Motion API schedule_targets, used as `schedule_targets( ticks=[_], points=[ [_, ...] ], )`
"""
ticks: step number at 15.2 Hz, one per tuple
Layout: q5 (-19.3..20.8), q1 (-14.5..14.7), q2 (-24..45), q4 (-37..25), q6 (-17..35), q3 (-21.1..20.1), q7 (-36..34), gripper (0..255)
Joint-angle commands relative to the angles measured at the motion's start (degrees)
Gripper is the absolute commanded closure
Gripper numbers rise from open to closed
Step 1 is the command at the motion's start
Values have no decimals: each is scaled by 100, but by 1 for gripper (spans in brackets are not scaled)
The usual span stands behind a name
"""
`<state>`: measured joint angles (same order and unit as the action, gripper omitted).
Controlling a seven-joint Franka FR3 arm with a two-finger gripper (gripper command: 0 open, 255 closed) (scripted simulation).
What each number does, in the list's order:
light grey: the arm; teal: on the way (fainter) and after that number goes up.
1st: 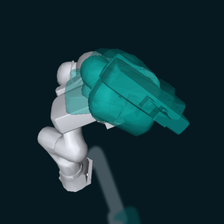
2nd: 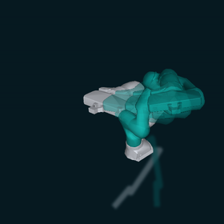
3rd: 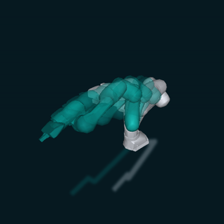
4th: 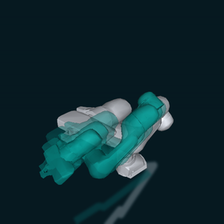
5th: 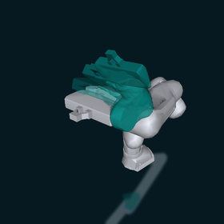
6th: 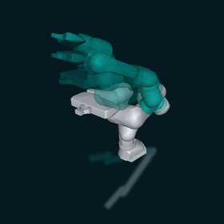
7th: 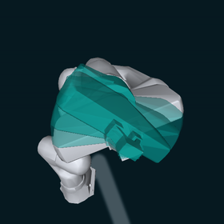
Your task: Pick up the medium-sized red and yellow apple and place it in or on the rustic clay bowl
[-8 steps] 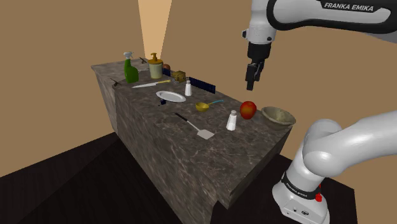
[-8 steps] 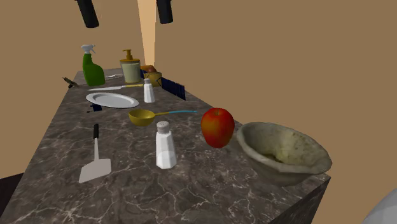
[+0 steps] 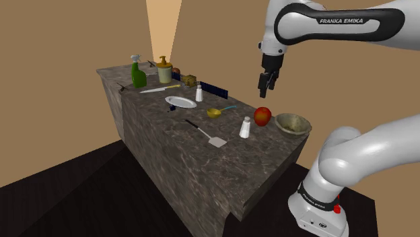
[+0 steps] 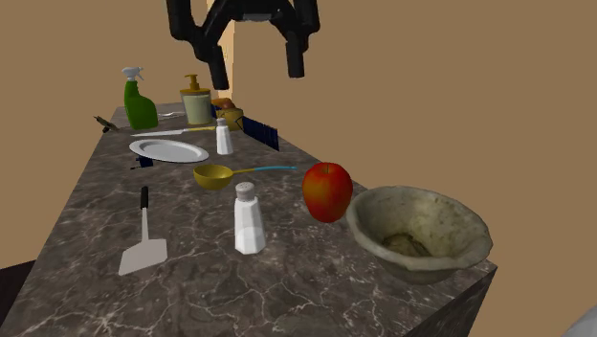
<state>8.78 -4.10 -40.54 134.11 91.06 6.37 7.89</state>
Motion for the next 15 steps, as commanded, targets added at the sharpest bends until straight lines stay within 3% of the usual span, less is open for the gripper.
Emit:
schedule_targets(
  ticks=[1, 11, 15],
  points=[
    [81, -110, 175, 108, 308, 187, 26, 0],
    [355, -630, 1293, 238, 1661, 1224, 319, 0],
    [380, -671, 1428, 423, 1987, 1330, 341, 0]
  ],
)
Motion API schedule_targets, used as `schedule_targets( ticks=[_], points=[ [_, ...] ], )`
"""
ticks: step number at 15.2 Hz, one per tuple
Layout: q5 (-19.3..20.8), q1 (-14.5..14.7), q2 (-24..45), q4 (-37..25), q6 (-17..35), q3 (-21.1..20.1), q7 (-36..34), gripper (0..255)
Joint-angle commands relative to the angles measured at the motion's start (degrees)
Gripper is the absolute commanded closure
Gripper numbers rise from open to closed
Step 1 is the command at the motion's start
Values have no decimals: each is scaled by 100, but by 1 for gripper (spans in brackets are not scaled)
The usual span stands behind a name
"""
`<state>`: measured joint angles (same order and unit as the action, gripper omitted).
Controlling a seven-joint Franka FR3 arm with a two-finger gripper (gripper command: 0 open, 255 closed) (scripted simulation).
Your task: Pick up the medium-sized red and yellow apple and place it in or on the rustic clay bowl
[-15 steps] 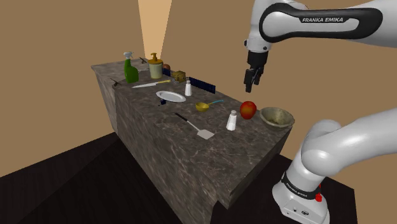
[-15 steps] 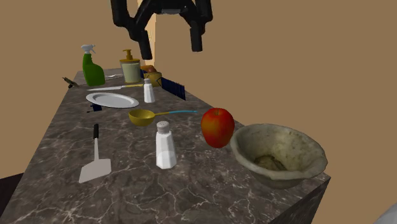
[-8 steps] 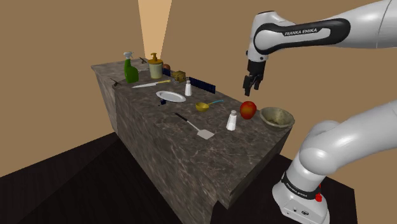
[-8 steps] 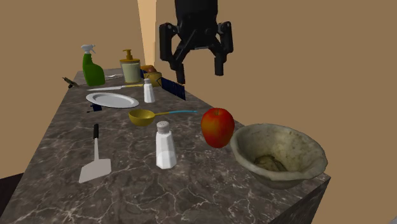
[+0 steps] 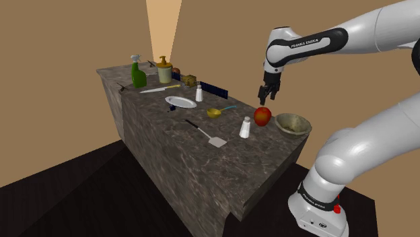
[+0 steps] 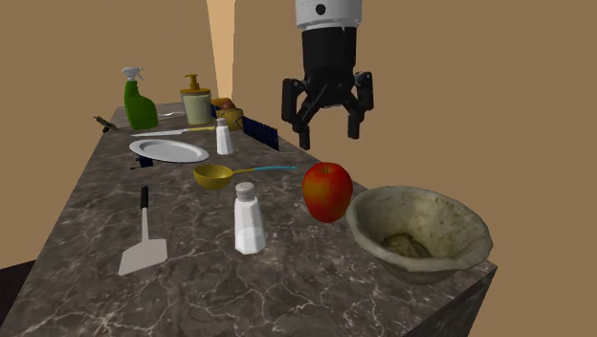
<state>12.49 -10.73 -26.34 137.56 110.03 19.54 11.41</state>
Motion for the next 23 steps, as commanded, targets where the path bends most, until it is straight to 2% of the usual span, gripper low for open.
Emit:
schedule_targets(
  ticks=[1, 5, 12, 13, 23],
  points=[
    [17, -11, 27, 141, 172, 27, -10, 0],
    [45, -24, 105, 357, 466, 77, -11, 0],
    [45, -24, 105, 356, 465, 77, -11, 0],
    [45, -24, 105, 356, 465, 77, -11, 255],
    [40, -23, 77, 301, 382, 65, -9, 255]
  ],
)
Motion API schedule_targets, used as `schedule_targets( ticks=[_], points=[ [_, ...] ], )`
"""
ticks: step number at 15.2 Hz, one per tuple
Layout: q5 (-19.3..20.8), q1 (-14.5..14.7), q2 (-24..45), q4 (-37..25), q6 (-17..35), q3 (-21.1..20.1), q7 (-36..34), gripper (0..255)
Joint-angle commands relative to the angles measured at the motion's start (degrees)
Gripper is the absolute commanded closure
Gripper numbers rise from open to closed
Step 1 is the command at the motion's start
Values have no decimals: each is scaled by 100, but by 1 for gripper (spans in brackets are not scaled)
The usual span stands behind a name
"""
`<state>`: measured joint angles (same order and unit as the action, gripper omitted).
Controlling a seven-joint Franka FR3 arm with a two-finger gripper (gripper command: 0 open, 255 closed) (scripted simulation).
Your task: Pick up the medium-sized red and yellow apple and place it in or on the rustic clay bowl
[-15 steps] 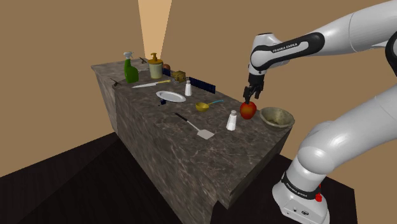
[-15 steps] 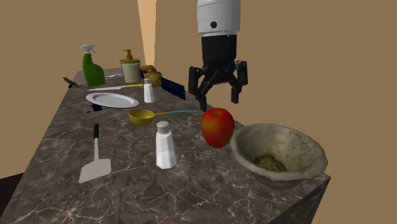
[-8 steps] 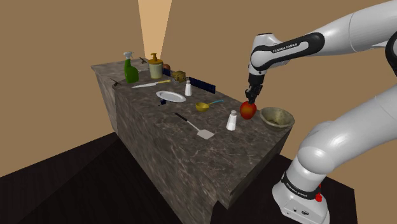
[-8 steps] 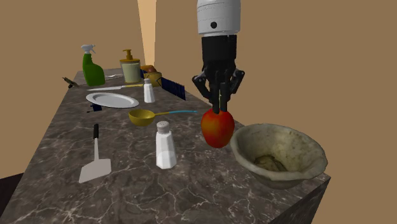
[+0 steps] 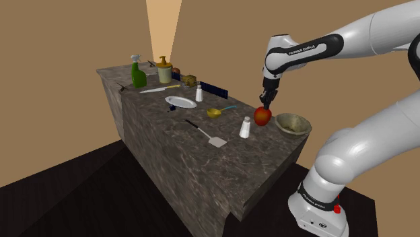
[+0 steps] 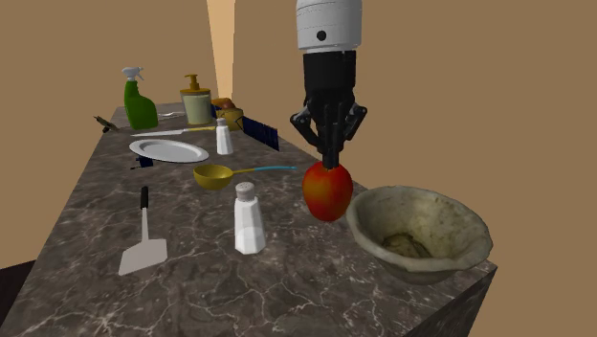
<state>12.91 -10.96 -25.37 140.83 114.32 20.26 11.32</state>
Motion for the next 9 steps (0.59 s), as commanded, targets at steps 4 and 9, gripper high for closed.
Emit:
schedule_targets(
  ticks=[4, 9],
  points=[
    [-25, 7, -113, -264, -376, -56, 12, 255],
    [-58, 19, -195, -585, -778, -113, 30, 255]
  ],
)
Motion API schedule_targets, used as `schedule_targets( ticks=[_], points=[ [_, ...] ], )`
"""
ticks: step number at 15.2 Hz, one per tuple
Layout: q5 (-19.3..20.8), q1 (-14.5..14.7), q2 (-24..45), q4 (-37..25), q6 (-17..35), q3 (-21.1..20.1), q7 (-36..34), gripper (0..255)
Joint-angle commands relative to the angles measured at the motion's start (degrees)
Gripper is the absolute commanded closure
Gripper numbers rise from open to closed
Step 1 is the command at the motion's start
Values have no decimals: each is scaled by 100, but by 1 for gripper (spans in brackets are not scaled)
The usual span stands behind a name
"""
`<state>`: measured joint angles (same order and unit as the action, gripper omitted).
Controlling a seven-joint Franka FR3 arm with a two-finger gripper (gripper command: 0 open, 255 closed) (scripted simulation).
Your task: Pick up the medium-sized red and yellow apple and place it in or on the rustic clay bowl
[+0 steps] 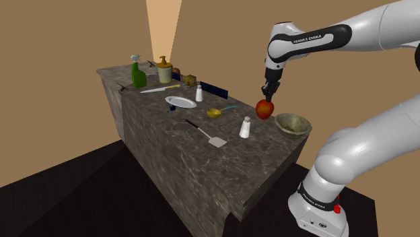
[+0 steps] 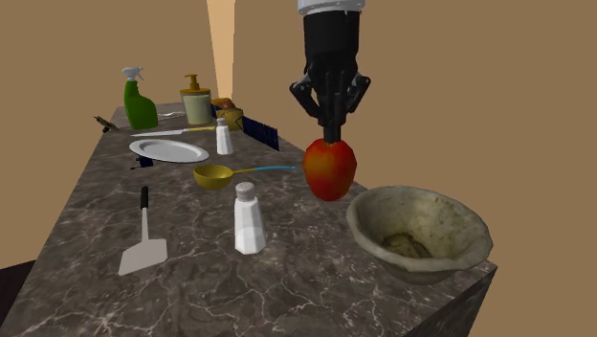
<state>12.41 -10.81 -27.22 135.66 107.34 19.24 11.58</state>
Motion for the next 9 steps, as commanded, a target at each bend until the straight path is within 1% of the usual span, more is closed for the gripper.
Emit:
schedule_targets(
  ticks=[1, 9],
  points=[
    [-15, 6, -22, -136, -160, -22, 8, 255],
    [-71, 31, -67, -713, -781, -100, 47, 255]
  ],
)
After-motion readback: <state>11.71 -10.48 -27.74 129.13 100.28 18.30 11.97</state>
